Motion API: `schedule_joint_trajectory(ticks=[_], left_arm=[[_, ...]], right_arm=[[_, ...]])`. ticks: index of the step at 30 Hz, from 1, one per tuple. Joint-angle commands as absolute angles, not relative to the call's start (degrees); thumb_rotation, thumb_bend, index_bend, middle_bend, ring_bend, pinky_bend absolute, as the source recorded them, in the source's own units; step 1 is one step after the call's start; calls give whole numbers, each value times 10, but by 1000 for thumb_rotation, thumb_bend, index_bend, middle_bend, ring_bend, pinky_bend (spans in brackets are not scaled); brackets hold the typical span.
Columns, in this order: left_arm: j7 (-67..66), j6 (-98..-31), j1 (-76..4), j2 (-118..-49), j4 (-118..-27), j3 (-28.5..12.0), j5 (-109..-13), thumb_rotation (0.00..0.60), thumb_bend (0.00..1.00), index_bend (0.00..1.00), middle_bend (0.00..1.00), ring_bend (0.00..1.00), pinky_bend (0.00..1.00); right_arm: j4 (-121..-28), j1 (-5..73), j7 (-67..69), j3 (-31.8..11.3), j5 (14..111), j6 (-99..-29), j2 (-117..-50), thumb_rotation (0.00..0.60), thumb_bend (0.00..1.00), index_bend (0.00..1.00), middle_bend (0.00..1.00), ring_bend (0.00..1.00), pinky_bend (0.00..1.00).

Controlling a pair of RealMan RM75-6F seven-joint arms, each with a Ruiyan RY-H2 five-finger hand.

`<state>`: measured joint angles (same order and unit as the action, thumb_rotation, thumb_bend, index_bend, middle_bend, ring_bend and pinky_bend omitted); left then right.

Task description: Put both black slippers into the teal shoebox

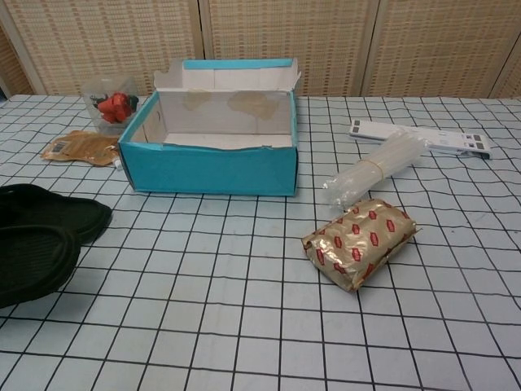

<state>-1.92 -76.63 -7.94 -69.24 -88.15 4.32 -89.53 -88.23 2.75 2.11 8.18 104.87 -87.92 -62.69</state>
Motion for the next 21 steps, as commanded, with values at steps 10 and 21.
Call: schedule_joint_trajectory(ticks=[10,21], left_arm=[[24,-691,-195,-571,-1046,-45,-882,600,442,474,501,477,558],[41,-533,-340,-587,-1002,-147,-730,600,442,479,506,483,563]], right_arm=[[-884,31,24,80,1041,-870,-626,600,121,0,0,0,0],[-879,37,21,70,1013,-848,-630,600,121,0,0,0,0]])
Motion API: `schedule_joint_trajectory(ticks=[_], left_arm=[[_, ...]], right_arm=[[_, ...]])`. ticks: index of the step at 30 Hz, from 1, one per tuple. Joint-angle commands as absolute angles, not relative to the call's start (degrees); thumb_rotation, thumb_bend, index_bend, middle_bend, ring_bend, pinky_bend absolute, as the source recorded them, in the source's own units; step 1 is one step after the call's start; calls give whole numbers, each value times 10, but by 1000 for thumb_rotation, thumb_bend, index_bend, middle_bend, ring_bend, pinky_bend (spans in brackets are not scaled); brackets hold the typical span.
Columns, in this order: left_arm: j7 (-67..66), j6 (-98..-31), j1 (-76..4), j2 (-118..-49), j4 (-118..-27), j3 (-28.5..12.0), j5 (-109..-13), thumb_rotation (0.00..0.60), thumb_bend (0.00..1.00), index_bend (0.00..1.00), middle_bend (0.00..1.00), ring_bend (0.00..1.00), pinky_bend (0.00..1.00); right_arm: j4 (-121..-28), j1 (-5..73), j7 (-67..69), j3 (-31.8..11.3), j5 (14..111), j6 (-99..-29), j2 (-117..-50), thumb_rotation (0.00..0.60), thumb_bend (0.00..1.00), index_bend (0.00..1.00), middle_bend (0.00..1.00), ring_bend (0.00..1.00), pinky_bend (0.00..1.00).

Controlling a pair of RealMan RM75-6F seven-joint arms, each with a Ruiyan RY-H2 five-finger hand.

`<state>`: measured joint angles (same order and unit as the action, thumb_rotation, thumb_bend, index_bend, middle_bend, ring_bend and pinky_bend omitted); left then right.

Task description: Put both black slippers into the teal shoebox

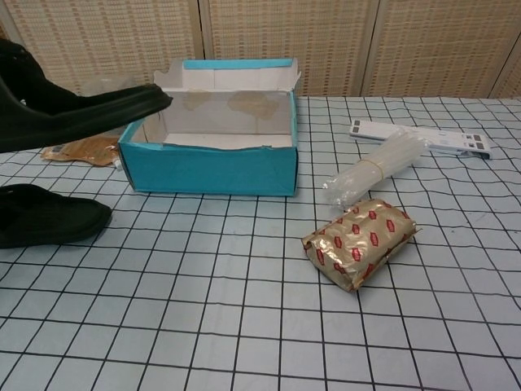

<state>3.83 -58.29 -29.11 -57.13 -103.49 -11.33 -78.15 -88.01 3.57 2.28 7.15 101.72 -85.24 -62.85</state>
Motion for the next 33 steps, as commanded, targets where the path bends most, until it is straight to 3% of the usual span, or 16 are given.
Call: schedule_joint_trajectory(ticks=[1,13,23,28,33], left_arm=[[39,-516,-357,-597,-984,-156,-712,600,442,479,506,483,564],[26,-383,-528,-751,-731,-207,-590,600,442,482,509,488,566],[54,-329,-620,-894,-526,-202,-614,600,441,477,507,486,553],[89,-300,-649,-937,-463,-197,-637,600,441,476,507,484,540],[121,-285,-663,-952,-438,-193,-658,600,440,472,505,481,533]], right_arm=[[-879,38,20,69,1009,-844,-631,600,121,0,0,0,0],[-876,42,-1,53,966,-818,-642,600,121,0,0,0,0],[-859,52,11,36,955,-816,-661,600,121,0,0,0,0],[-847,104,6,9,1005,-808,-703,600,120,0,0,0,0],[-861,190,-46,-43,1017,-745,-746,600,121,0,0,0,0]])
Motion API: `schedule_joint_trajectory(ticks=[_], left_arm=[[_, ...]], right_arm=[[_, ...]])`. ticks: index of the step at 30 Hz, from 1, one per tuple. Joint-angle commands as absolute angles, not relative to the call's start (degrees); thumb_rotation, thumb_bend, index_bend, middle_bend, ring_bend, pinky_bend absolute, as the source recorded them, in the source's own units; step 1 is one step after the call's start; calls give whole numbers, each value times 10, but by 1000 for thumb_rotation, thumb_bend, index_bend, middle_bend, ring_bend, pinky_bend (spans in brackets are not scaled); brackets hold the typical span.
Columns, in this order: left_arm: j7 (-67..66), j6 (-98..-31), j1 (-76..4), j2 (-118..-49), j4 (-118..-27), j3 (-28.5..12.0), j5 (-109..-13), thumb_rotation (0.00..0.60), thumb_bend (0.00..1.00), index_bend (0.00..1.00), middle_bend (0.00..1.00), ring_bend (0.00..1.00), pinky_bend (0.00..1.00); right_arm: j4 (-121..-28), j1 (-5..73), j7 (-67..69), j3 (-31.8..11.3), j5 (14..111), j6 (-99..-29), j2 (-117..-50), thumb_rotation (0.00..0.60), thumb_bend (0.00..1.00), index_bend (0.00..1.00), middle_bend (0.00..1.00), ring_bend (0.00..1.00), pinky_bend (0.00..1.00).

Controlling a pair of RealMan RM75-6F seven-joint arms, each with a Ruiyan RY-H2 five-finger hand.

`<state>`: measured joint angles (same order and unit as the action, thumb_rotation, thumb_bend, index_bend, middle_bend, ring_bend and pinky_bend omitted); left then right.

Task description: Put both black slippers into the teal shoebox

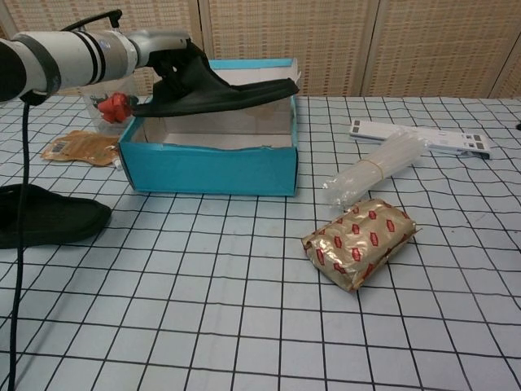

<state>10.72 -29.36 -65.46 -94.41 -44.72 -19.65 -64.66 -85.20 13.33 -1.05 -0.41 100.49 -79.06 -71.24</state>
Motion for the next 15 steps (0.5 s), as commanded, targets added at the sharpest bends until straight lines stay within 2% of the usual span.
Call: schedule_joint_trajectory(ticks=[1,6,12,15], left_arm=[[126,-283,-666,-952,-436,-192,-663,600,439,473,505,481,533],[146,-279,-674,-944,-437,-193,-676,600,439,472,505,481,533],[187,-241,-680,-910,-459,-206,-668,600,439,467,503,478,532],[199,-228,-678,-890,-477,-205,-669,600,438,467,503,478,532]], right_arm=[[-864,212,-56,-59,1014,-728,-758,600,121,0,0,0,0],[-857,290,-81,-117,986,-678,-820,600,121,19,0,0,0],[-828,357,-144,-178,936,-653,-893,600,121,172,0,0,0],[-798,385,-167,-195,924,-654,-925,600,121,198,0,0,0]])
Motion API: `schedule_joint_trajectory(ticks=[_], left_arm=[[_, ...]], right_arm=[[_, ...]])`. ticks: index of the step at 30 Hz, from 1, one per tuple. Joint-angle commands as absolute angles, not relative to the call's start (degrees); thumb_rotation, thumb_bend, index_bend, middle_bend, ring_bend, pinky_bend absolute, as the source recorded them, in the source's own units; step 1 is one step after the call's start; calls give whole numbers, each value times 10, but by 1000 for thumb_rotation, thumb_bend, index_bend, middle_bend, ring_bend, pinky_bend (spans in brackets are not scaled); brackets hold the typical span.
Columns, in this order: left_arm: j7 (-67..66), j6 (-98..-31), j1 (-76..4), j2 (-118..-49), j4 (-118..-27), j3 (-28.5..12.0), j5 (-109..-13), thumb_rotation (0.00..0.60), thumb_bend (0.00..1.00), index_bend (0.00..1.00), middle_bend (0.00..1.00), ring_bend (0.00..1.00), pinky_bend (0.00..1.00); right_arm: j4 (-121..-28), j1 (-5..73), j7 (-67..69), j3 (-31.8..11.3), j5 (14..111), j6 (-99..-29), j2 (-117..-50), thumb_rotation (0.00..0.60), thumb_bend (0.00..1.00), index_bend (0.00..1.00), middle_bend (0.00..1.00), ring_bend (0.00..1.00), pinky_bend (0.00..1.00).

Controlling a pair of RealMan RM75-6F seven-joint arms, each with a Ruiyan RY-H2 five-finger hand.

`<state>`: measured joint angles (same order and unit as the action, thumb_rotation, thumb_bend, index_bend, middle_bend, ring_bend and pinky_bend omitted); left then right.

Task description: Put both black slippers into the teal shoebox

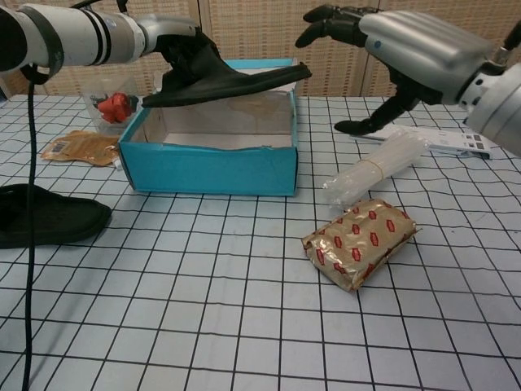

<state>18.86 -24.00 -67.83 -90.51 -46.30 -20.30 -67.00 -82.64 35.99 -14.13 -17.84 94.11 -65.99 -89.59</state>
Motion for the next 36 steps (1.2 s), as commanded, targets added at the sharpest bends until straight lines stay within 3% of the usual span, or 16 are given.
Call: schedule_joint_trajectory(ticks=[1,8,16,26,32,36], left_arm=[[200,-226,-677,-884,-483,-204,-669,600,439,467,503,478,531],[203,-218,-669,-861,-514,-199,-663,600,439,467,501,478,530],[198,-212,-672,-860,-525,-188,-663,600,441,466,501,478,527],[212,-209,-670,-847,-547,-188,-671,600,441,464,500,477,524],[218,-207,-669,-846,-544,-187,-673,600,440,464,500,476,524],[225,-203,-669,-850,-536,-184,-675,600,441,464,500,476,524]], right_arm=[[-782,395,-178,-200,920,-654,-937,600,121,202,0,0,0],[-714,442,-203,-223,874,-639,-988,600,121,190,0,0,0],[-637,496,-228,-242,836,-631,-1035,600,122,262,0,0,0],[-577,533,-246,-235,810,-628,-1070,600,122,331,0,0,0],[-556,541,-240,-232,798,-628,-1085,600,164,489,17,0,0],[-537,551,-239,-231,791,-632,-1100,600,239,670,155,0,0]])
